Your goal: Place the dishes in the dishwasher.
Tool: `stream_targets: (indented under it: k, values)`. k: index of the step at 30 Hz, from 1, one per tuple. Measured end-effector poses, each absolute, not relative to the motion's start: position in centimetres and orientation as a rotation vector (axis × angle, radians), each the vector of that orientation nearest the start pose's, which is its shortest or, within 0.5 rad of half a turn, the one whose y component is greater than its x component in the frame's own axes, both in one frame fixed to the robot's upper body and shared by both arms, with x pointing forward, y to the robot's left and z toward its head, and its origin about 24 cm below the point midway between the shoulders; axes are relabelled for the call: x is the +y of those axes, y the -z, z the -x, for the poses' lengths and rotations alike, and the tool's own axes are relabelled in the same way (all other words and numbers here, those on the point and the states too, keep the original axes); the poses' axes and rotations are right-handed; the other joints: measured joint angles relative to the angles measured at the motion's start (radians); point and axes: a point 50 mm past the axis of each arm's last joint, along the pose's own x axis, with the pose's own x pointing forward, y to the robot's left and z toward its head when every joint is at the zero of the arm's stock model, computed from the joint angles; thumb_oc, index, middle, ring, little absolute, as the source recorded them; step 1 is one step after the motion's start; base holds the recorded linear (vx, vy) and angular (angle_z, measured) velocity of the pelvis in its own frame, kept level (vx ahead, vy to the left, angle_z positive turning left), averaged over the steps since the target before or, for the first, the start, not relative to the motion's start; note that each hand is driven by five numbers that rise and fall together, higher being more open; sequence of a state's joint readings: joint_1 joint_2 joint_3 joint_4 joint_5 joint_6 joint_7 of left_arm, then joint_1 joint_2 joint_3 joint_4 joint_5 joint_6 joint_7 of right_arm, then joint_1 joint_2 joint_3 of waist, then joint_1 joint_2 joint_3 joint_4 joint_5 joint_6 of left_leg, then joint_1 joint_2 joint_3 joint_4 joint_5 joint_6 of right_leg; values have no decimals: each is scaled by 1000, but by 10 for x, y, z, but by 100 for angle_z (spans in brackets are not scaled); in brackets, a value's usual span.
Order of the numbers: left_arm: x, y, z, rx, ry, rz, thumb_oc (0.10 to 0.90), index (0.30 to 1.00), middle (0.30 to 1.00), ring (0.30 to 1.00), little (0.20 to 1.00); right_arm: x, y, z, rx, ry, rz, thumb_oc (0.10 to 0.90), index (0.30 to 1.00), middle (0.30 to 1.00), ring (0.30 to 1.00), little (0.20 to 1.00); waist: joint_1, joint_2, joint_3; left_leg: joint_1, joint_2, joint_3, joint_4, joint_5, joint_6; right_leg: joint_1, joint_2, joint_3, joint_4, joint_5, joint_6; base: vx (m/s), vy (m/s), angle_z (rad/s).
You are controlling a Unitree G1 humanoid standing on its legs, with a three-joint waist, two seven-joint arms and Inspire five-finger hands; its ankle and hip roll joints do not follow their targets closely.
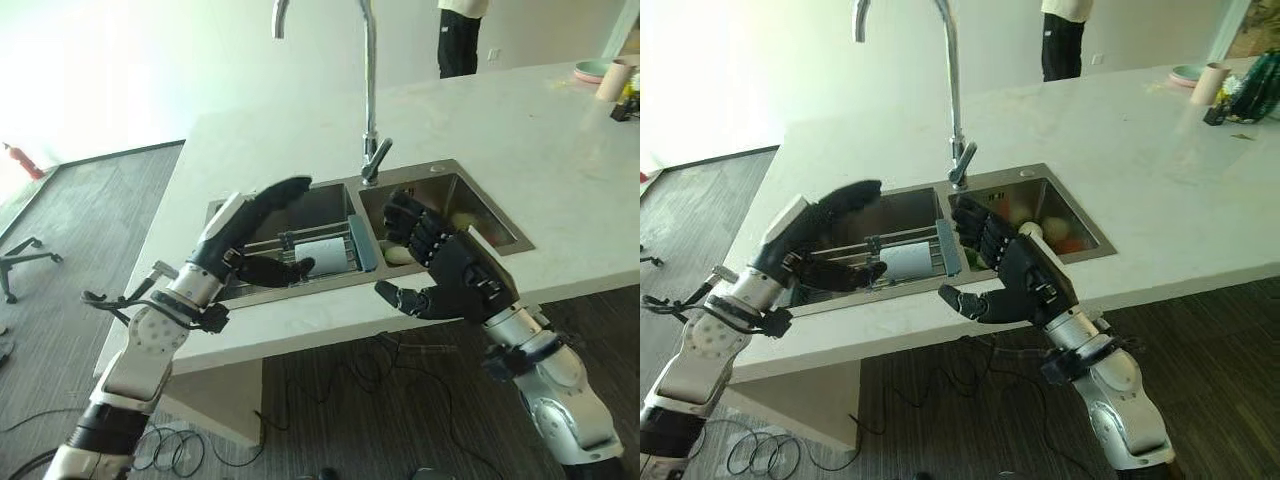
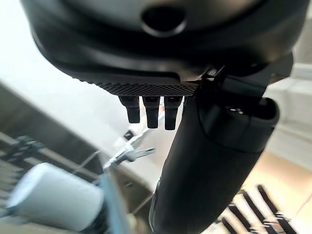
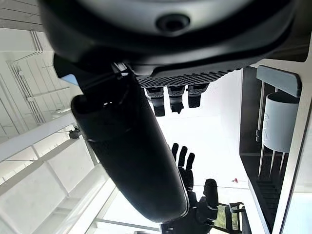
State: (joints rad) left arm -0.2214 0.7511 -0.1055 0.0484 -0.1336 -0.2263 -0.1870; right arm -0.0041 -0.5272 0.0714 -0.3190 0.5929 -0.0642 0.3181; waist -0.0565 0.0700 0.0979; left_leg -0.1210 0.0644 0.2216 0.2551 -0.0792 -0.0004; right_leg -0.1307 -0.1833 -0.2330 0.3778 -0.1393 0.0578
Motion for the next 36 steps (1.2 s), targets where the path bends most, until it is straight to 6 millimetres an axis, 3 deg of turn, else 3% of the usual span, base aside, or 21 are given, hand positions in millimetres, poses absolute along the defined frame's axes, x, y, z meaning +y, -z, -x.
stream_targets:
  k: [5, 18, 28, 36]
  values:
    - [250, -127, -290, -171, 282, -680, 800, 900, 900, 900, 900, -182, -131, -239, -285, -542, -14, 800, 900, 900, 900, 900, -1, -2, -2, 2, 2, 1, -1, 1, 0, -7, 0, 2, 13, -7, -3, 5, 51, -1]
    - [264, -106, -308, 3, 296, -704, 800, 900, 900, 900, 900, -180, -130, -241, -254, -585, -3, 800, 900, 900, 900, 900, -32, -7, -3, 22, 4, 28, -9, 6, -3, -7, 6, 29, 6, 3, -1, 6, 27, -6]
    - [290, -98, -316, 127, 244, -746, 800, 900, 900, 900, 900, -179, -134, -243, -266, -602, 4, 800, 900, 900, 900, 900, -58, -10, -3, 34, 6, 53, -13, 8, 5, -9, 10, 52, 0, 10, 2, 1, 13, -6]
    - [295, -94, -315, 145, 233, -745, 800, 900, 900, 900, 900, -182, -127, -246, -235, -592, 2, 800, 900, 900, 900, 900, -82, -10, -3, 45, 9, 70, -20, 8, 5, -5, 17, 66, -16, 17, 2, 1, 4, -6]
